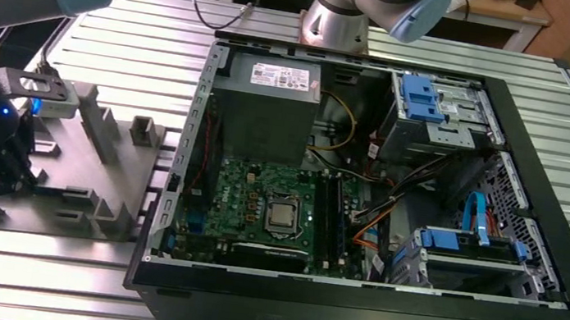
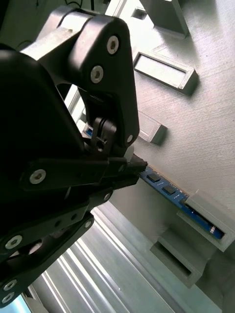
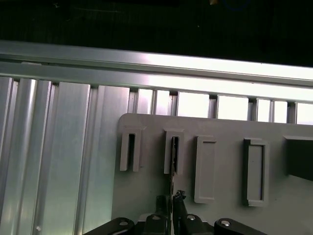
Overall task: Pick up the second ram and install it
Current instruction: 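Pick up the second ram and move it above second insertion slot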
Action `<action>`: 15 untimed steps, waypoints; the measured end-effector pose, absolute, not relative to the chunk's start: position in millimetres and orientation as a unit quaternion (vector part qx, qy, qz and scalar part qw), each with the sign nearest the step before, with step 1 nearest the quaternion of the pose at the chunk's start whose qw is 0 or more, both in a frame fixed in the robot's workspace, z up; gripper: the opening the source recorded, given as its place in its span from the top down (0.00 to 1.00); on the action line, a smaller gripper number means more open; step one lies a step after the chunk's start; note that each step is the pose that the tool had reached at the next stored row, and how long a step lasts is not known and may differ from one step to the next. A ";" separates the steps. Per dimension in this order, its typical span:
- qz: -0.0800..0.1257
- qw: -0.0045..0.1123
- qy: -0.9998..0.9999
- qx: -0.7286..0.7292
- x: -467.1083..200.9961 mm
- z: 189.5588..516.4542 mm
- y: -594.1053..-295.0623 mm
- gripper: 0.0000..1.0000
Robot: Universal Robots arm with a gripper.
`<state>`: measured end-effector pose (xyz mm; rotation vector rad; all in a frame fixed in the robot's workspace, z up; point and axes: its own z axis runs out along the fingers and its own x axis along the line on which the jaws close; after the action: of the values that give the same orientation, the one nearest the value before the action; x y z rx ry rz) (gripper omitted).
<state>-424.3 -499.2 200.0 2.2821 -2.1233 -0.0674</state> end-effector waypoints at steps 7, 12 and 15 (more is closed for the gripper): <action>-0.022 0.012 -0.681 0.732 -422.6 200.0 -499.1 0.80; -0.022 0.012 -0.681 0.732 -422.0 200.0 -499.2 0.80; -0.022 0.012 -0.681 0.732 -421.9 200.0 -499.2 0.80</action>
<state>-421.9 -499.2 200.0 2.2821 -2.1234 -0.0674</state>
